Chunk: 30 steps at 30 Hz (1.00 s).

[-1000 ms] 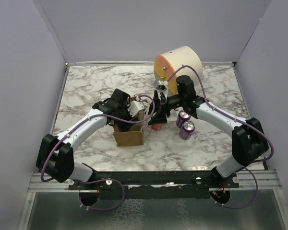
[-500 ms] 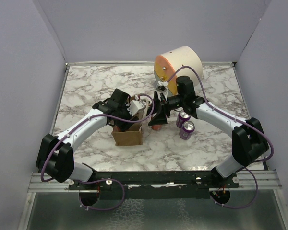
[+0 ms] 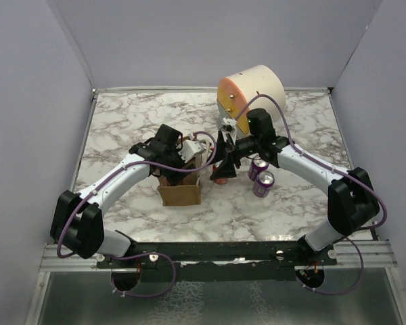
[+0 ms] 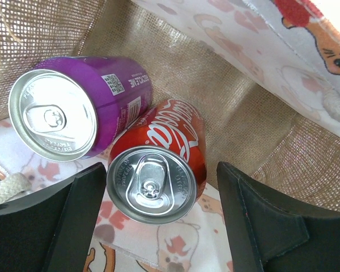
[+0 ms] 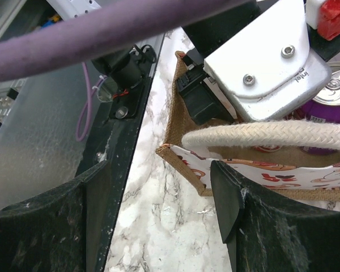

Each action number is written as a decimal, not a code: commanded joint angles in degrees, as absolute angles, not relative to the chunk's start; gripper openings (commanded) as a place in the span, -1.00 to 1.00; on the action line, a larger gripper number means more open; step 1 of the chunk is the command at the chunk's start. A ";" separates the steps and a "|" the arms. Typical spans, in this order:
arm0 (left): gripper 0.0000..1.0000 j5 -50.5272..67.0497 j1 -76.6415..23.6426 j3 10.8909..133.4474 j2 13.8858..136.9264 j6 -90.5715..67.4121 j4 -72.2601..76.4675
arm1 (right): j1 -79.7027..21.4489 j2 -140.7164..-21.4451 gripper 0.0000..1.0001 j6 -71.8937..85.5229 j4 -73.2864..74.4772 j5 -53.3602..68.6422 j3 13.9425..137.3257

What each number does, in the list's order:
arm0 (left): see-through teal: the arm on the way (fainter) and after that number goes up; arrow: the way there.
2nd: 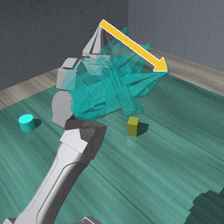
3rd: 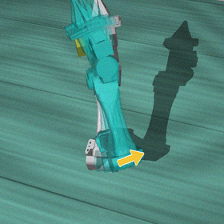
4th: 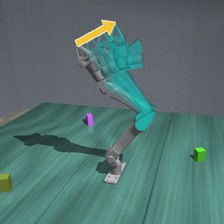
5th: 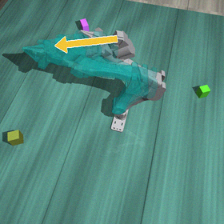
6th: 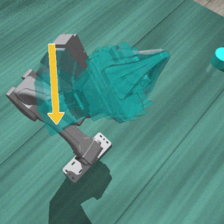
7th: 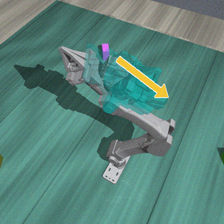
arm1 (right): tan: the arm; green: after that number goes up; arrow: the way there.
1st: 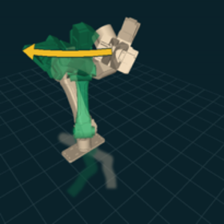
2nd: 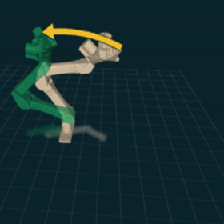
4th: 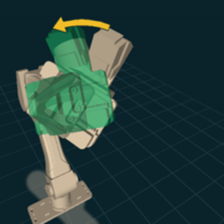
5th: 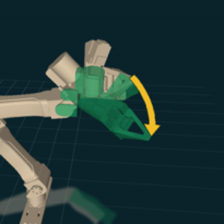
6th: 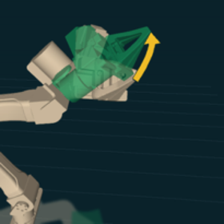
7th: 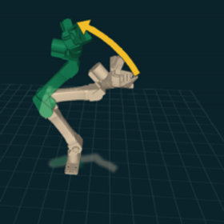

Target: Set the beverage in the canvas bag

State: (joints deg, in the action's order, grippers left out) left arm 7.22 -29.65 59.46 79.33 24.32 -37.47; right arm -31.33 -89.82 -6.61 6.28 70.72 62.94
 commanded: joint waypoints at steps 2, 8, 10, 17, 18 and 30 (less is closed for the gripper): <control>0.67 6.78 -29.61 61.84 76.70 23.83 -37.33 | -31.65 -86.31 0.44 -13.25 10.87 67.24 64.17; 0.79 5.90 -29.60 63.25 75.19 24.28 -38.27 | -31.64 -84.00 0.49 -18.63 15.85 63.88 63.61; 0.81 5.88 -29.61 63.74 74.36 25.01 -38.57 | -31.64 -82.88 0.50 -19.36 16.31 62.47 62.78; 0.89 6.71 -29.53 66.87 70.29 27.47 -39.82 | -31.40 -80.01 0.54 -18.33 14.74 57.48 60.32; 0.90 6.84 -29.42 67.45 69.72 27.81 -39.82 | -31.30 -79.84 0.55 -18.03 14.50 56.13 60.16; 0.93 7.18 -25.86 73.01 65.39 23.63 -37.18 | -31.15 -83.36 0.84 -21.39 17.46 38.92 62.69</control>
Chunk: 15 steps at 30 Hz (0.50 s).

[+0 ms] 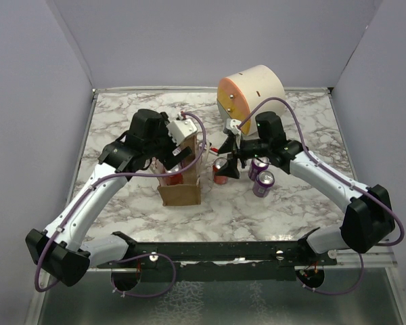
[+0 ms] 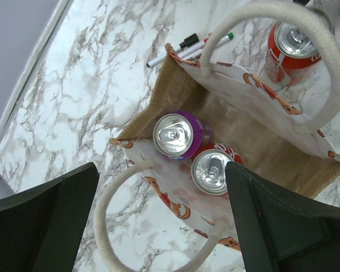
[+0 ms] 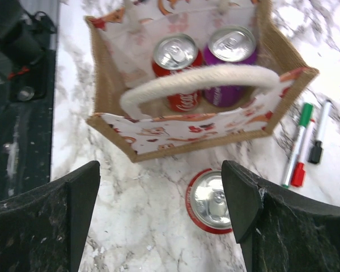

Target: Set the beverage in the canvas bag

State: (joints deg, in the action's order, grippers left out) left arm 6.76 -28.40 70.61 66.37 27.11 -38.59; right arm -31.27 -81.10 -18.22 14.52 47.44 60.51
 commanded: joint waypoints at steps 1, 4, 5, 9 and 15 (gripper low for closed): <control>0.93 8.46 -24.55 73.35 65.33 22.60 -37.06 | -31.19 -84.26 0.87 -21.92 18.16 37.93 63.27; 0.93 11.95 -20.64 74.42 65.09 18.95 -36.78 | -31.20 -87.42 0.91 -23.48 21.03 36.05 65.22; 0.94 12.78 -19.57 74.77 65.04 17.93 -36.77 | -31.20 -88.39 0.92 -23.91 21.77 35.83 65.59; 0.94 14.35 -16.29 75.72 64.91 15.45 -36.68 | -31.20 -91.12 0.95 -24.85 22.07 34.13 65.74; 0.94 14.86 -13.02 75.85 64.60 13.16 -36.29 | -31.28 -93.46 0.96 -26.32 21.57 32.45 65.06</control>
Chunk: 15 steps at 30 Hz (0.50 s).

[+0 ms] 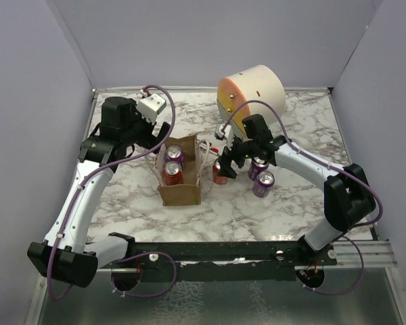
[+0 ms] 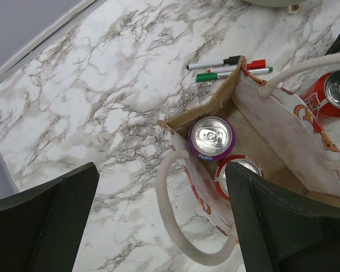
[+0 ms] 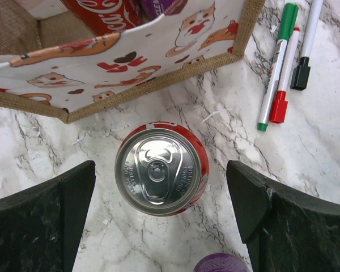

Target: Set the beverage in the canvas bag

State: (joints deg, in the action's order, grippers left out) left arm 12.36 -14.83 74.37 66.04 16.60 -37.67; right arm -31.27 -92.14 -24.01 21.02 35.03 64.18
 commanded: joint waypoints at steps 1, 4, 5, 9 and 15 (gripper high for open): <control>0.94 14.83 -12.30 75.85 64.56 12.64 -36.21 | -31.28 -93.95 0.96 -26.44 21.63 32.88 65.04; 0.94 14.74 -10.40 75.49 64.22 11.52 -35.92 | -31.45 -95.86 0.91 -26.54 22.05 34.13 65.08; 0.93 14.74 -10.19 75.13 63.98 11.44 -35.83 | -31.61 -96.39 0.87 -26.43 21.96 34.18 65.18; 0.92 14.85 -10.02 73.23 63.18 12.35 -35.85 | -31.73 -98.08 0.66 -26.00 21.45 35.03 65.82; 0.89 15.45 -9.40 71.15 61.53 12.45 -36.22 | -31.82 -98.34 0.49 -25.76 20.93 36.10 66.08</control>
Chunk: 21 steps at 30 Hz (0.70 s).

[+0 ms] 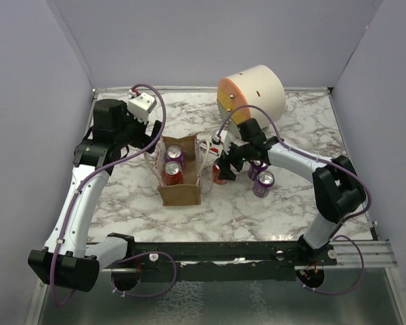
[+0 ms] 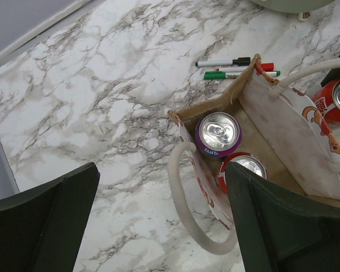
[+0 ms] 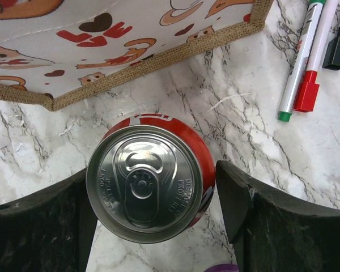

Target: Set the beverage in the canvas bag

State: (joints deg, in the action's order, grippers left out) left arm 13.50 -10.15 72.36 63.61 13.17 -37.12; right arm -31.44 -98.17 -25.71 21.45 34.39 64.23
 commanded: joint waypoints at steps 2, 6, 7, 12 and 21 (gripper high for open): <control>0.86 16.47 -9.03 70.22 61.25 12.00 -36.54 | -31.82 -98.28 0.48 -25.82 20.99 36.39 66.26; 0.76 16.67 -8.88 68.27 61.56 12.04 -37.54 | -31.81 -97.81 0.40 -25.60 20.87 36.49 66.43; 0.73 16.43 -8.88 67.95 61.79 12.14 -37.73 | -31.82 -97.63 0.36 -25.66 20.99 36.49 66.52; 0.59 16.32 -8.88 66.56 62.01 12.12 -38.00 | -31.82 -95.53 0.09 -25.72 20.95 35.46 66.59; 0.16 20.84 -8.87 65.27 61.33 13.18 -37.41 | -31.82 -88.05 -0.30 -26.27 21.05 28.75 68.66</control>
